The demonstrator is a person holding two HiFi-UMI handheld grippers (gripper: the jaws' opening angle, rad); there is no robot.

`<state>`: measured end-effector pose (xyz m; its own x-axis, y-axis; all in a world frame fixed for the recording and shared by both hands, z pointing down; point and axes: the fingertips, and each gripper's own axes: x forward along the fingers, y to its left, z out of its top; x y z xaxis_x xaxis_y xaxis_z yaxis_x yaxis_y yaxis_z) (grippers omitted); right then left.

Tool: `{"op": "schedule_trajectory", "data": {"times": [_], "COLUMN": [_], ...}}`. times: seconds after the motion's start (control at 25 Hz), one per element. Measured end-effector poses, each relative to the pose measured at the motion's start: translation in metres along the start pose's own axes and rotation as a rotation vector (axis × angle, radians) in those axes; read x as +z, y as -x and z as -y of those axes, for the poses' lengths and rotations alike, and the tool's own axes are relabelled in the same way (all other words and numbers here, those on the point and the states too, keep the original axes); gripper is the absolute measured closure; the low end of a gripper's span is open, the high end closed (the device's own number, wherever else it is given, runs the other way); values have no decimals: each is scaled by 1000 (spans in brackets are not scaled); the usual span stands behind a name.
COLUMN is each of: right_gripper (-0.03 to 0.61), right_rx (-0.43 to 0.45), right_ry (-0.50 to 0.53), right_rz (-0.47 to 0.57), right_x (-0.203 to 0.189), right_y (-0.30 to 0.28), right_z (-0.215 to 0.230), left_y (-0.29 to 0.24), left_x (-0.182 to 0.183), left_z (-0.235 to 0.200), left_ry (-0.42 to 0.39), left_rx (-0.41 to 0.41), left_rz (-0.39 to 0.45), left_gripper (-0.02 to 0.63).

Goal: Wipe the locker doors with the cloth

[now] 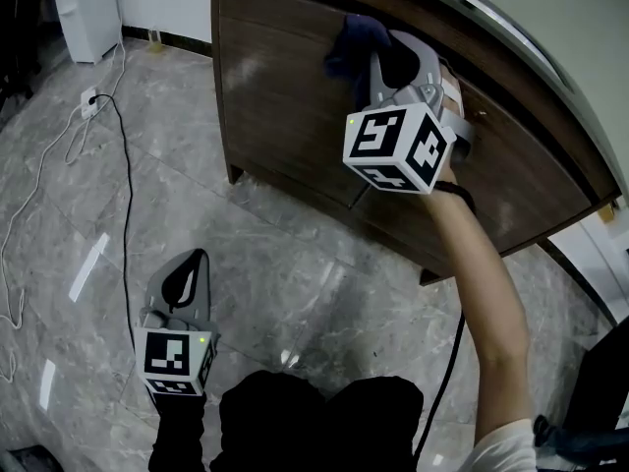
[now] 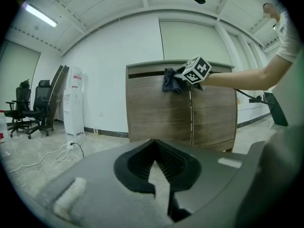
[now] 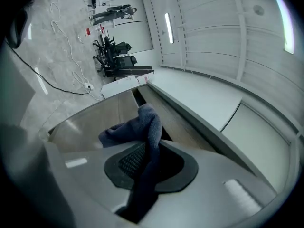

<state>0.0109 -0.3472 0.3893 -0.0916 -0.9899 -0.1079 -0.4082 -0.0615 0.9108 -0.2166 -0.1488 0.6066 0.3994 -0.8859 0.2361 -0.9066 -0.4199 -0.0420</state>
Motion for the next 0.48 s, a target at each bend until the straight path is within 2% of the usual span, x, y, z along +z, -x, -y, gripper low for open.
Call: {"op": "schedule_trajectory", "data": {"times": [0.24,0.48], "right_gripper": [526,526], "right_rx": [71,184], "right_ry": [41,90], "right_rz": [-26,-66], "right_x": [-16,-43], "right_y": [-2,-1], "right_z": [-63,-164], "left_y": [0,-2], "left_x": [-10,-31], "left_z": [-12,-23], "left_ry": [15,35], "left_rx": [18,51], "left_rz": [-20,-50], "left_gripper": [611,611]}}
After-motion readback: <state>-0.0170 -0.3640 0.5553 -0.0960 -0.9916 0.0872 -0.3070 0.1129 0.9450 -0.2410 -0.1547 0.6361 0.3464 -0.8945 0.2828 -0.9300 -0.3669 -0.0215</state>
